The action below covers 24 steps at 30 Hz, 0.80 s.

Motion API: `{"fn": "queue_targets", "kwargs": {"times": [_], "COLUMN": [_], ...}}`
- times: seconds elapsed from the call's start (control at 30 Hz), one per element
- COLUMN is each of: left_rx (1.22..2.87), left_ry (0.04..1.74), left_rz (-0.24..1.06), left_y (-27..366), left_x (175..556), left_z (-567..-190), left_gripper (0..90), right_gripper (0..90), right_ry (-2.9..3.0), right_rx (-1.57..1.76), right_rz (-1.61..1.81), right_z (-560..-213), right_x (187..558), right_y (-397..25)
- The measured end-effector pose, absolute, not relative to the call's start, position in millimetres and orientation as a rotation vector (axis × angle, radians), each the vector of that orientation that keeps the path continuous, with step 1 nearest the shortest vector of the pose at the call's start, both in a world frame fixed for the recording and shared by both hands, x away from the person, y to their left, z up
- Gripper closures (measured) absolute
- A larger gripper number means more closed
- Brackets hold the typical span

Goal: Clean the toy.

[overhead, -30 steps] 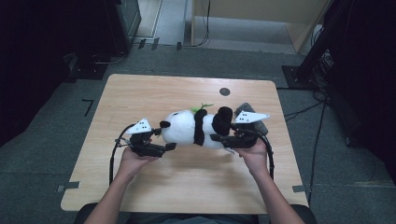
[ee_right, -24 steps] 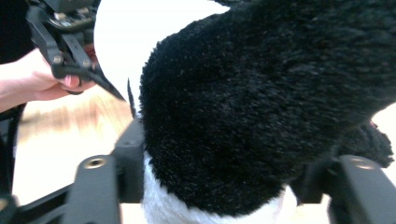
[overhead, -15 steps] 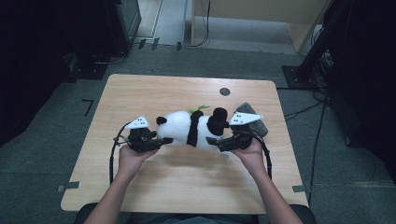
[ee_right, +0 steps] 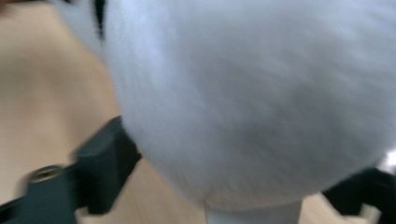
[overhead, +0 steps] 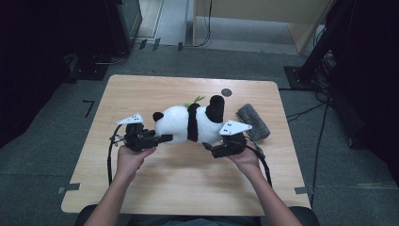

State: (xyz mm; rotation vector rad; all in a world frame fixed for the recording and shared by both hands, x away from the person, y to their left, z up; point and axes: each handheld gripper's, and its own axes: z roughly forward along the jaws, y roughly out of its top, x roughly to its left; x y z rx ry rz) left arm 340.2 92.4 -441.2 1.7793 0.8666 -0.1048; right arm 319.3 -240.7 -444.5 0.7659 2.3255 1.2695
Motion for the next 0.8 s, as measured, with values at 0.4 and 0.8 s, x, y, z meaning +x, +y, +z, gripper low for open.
{"fn": "queue_targets", "kwargs": {"times": [0.4,0.8], "left_rx": [1.830,1.897], "left_ry": [0.801,0.730], "left_rz": [0.119,0.148], "left_y": [88,77], "left_x": [338,330], "left_z": [-447,-458], "left_gripper": [27.7,31.4], "right_gripper": [46.5,42.1], "right_ry": [2.305,2.385], "right_rx": [1.047,1.136], "right_rz": [1.376,1.390], "right_z": [-441,-430], "right_x": [327,322], "right_y": [-260,-265]}}
